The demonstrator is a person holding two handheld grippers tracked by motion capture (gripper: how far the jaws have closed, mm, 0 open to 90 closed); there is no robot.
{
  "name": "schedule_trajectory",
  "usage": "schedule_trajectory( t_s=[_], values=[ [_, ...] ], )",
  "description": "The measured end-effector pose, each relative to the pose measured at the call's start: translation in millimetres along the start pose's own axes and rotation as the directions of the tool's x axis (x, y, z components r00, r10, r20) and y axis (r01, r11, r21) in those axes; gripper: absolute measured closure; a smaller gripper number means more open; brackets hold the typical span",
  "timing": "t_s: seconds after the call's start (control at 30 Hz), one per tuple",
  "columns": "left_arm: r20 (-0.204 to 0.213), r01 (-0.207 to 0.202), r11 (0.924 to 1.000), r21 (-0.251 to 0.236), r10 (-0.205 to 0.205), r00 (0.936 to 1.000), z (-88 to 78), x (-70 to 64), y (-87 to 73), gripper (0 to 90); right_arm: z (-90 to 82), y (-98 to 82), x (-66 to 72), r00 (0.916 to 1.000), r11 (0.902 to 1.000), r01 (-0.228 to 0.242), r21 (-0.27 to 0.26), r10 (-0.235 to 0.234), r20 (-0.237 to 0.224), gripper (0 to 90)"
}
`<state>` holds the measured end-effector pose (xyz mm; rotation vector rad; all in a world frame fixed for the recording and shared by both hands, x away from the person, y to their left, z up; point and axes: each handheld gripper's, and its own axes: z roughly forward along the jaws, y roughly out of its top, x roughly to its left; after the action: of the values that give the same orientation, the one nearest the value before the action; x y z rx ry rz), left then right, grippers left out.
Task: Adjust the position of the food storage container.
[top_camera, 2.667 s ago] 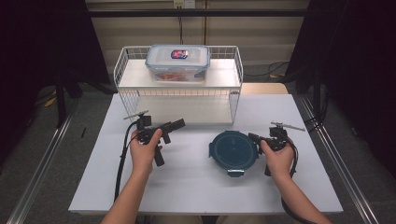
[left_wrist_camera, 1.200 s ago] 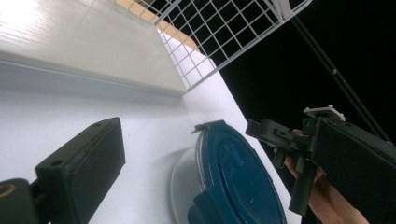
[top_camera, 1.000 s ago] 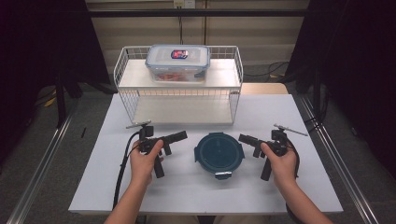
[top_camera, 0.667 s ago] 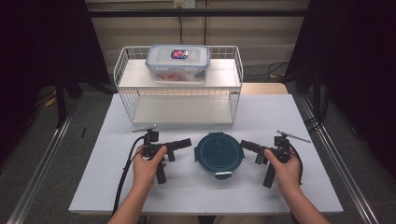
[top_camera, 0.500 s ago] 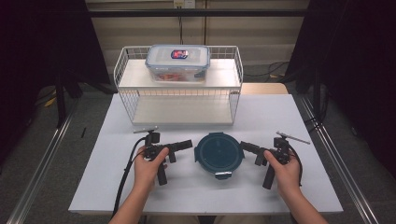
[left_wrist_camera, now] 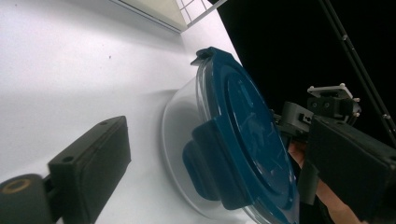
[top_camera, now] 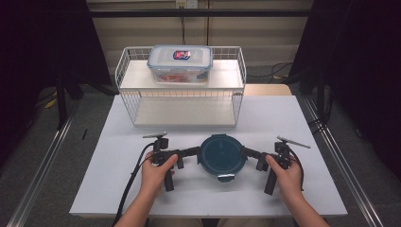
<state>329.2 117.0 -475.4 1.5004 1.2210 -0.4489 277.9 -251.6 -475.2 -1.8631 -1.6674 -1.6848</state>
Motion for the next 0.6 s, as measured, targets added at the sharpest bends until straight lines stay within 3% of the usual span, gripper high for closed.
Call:
schedule_trajectory(
  t_s=[0.07,0.1,0.17,0.2,0.37,0.4,0.43,0.53,0.6],
  values=[
    [-0.005,-0.002,1.0000,-0.002,0.002,1.0000,0.8,0.1,-0.4,8.5,0.1,-0.3,0.2,1.0000,1.0000,0.003,0.002,-0.003,0.003,41.1],
    [-0.004,0.017,0.9998,0.006,-0.017,0.9999,2.6,-0.4,-1.7,9.0,0.4,-0.9,0.0,1.0000,1.0000,-0.004,0.008,0.004,0.001,41.4],
    [-0.009,-0.002,1.0000,0.007,0.002,1.0000,3.8,0.9,-2.4,9.2,0.3,-1.2,-0.4,1.0000,0.9999,-0.005,0.012,0.005,0.005,41.9],
    [-0.008,0.013,0.9998,0.016,-0.013,0.9999,6.4,0.2,-4.2,10.1,0.6,-1.7,-0.8,0.9999,0.9999,-0.004,0.015,0.004,0.014,44.8],
    [-0.018,0.012,0.9995,0.031,-0.012,0.9998,11.2,-0.1,-7.3,11.8,1.1,-2.3,-1.3,0.9999,0.9998,-0.010,0.017,0.010,0.013,45.6],
    [-0.028,-0.018,0.9992,0.036,0.019,0.9994,12.4,0.7,-7.1,12.9,0.9,-2.5,-1.1,0.9999,0.9998,-0.006,0.021,0.006,0.012,46.9],
    [-0.028,-0.018,0.9992,0.036,0.019,0.9994,12.4,0.7,-7.1,13.7,0.9,-2.7,-0.8,0.9999,0.9997,-0.011,0.022,0.011,0.009,47.5],
    [-0.025,-0.014,0.9991,0.041,0.015,0.9996,15.4,-0.5,-8.5,14.9,0.8,-3.2,-1.6,0.9999,0.9996,-0.015,0.023,0.015,0.005,48.2],
    [-0.015,0.010,0.9989,0.045,-0.010,0.9998,16.3,-1.3,-9.2,17.1,0.9,-3.4,-1.7,0.9998,0.9996,-0.017,0.022,0.017,0.002,48.2]
  ],
)
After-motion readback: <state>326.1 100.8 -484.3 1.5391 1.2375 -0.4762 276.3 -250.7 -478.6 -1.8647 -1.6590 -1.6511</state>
